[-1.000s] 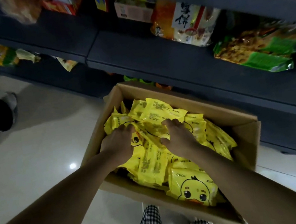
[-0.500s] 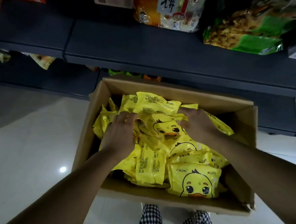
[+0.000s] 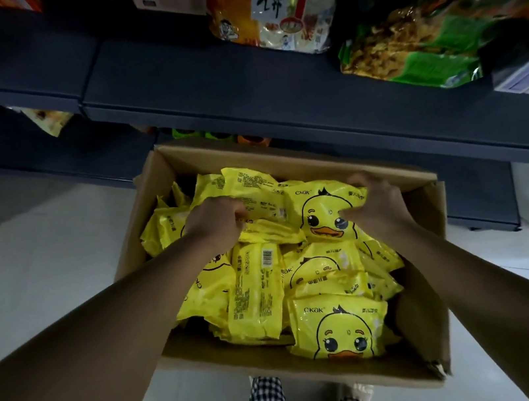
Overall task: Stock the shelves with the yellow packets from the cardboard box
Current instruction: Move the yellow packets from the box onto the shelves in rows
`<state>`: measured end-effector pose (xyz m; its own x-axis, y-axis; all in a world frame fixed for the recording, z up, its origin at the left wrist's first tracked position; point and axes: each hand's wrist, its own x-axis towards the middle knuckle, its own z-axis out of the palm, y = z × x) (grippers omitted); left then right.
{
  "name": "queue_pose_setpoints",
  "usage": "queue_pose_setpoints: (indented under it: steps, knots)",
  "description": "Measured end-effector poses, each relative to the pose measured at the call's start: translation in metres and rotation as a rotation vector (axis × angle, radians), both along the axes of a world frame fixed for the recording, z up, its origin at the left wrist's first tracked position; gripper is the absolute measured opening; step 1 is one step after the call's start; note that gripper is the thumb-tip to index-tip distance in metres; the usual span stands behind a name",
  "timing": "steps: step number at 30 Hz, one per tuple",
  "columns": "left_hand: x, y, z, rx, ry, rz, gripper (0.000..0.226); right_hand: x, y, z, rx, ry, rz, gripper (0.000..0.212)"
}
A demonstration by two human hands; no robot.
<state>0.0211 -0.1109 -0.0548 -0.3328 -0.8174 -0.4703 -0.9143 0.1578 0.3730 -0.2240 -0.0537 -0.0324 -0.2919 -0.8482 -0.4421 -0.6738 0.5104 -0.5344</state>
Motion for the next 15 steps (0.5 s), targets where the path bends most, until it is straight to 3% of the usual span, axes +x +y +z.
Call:
queue_pose_setpoints:
  steps: [7,11,15]
  knots:
    - [-0.001,0.005,0.008,0.017,0.069,0.033,0.014,-0.009,0.003,-0.007,0.074,-0.043,-0.083,0.051]
    - [-0.009,0.007,0.031,-0.008,0.164,0.113,0.011,-0.013,0.013,0.006,0.028,-0.032,-0.048,0.045]
    - [-0.016,0.013,0.06,-0.076,0.145,0.106,0.013,-0.03,0.022,0.038,-0.047,-0.028,-0.07,0.042]
